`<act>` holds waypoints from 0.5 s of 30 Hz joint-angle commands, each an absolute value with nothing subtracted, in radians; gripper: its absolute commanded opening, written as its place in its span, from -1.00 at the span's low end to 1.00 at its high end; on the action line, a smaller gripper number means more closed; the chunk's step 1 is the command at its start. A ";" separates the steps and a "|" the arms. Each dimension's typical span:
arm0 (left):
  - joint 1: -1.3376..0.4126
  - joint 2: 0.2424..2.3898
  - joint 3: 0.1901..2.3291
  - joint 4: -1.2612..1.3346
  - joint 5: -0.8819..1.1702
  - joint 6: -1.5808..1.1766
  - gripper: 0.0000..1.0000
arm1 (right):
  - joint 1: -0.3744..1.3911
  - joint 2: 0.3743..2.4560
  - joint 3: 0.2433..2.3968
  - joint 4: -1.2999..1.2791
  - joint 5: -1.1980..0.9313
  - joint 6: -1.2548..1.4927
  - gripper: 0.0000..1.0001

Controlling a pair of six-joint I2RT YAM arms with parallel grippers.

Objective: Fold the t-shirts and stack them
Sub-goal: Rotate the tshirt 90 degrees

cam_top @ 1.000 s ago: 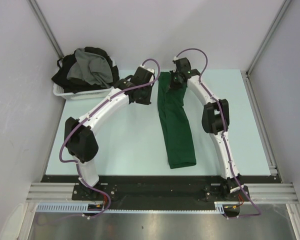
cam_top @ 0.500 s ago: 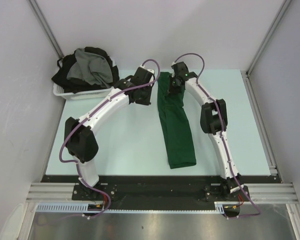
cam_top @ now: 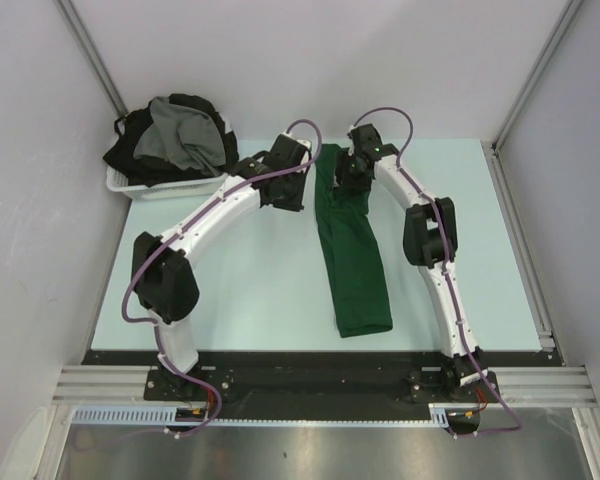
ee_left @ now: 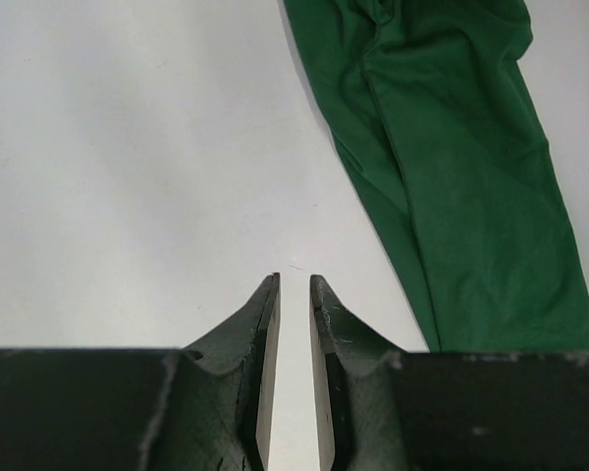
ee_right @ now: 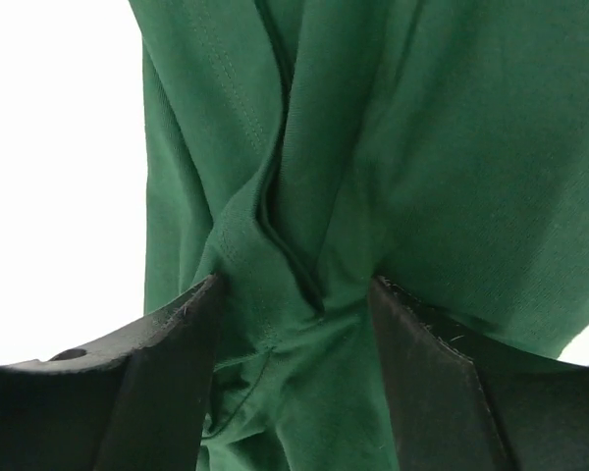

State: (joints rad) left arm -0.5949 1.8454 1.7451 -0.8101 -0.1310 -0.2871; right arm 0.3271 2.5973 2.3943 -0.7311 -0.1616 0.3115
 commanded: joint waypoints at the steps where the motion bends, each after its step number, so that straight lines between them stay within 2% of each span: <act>1: -0.595 1.868 1.781 -0.793 -0.071 -0.301 -0.54 | 0.315 2.513 2.388 -0.660 -0.083 0.264 0.32; 9: -0.652 1.924 1.798 -0.776 -0.028 -0.314 -0.54 | 0.255 2.548 2.457 -0.635 -0.060 0.270 0.22; 15: -0.713 1.979 1.854 -0.776 -0.009 -0.340 -0.55 | 0.236 2.556 2.433 -0.632 -0.066 0.258 0.15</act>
State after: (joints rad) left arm -0.6701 1.9564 1.7840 -0.7990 -0.0406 -0.3096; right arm 0.2470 2.5870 2.4092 -0.6556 -0.0826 0.2752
